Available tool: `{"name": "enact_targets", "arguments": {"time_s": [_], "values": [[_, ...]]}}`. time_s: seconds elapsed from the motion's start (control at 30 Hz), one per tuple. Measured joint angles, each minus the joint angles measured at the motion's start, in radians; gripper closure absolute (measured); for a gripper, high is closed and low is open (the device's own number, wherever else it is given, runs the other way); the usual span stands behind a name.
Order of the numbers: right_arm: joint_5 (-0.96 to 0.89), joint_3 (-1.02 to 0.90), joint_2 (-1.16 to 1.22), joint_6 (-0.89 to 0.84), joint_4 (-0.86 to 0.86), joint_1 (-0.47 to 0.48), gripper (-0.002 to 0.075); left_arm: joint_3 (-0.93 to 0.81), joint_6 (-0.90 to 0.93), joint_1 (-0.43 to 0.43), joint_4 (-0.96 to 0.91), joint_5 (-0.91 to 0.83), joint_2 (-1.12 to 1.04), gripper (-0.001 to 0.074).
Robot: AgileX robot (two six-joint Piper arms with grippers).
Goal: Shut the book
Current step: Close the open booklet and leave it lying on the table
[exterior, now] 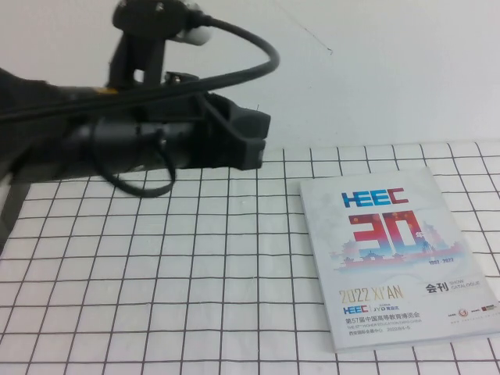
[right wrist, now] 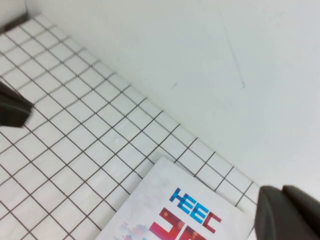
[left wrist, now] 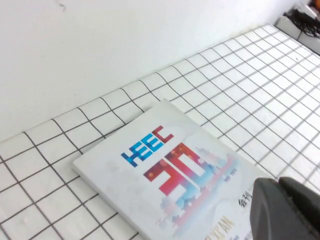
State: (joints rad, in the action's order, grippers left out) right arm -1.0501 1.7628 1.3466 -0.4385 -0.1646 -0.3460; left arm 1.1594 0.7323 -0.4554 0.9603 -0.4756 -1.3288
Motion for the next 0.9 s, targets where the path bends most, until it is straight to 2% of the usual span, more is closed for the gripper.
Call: {"name": "enact_targets", "arguments": {"time_s": [0.17,0.27,0.37,0.6,0.73,0.9], "values": [[0.023,-0.159,-0.226,-0.024,0.000,0.000,0.0729,0.002,-0.320,0.000,-0.390,-0.160,0.241,0.0738],[0.071,-0.334,-0.403,-0.045,0.003,0.000,0.0729,0.000,-0.492,0.000,-0.616,-0.258,0.399,0.0738],[0.149,-0.523,-0.580,-0.050,0.012,0.000,0.0729,-0.048,-0.622,0.000,-0.757,-0.316,0.557,0.0738],[0.457,-0.998,-0.910,-0.044,0.014,0.000,0.0729,-0.304,-0.857,0.000,-0.896,-0.288,0.888,0.0738],[0.581,-1.175,-0.939,-0.044,0.016,0.000,0.0729,-0.452,-0.886,0.000,-0.906,-0.261,0.915,0.0738],[0.606,-1.291,-0.939,-0.042,0.005,0.000,0.0729,-0.599,-0.891,0.000,-0.967,-0.136,0.913,0.0738]]}}
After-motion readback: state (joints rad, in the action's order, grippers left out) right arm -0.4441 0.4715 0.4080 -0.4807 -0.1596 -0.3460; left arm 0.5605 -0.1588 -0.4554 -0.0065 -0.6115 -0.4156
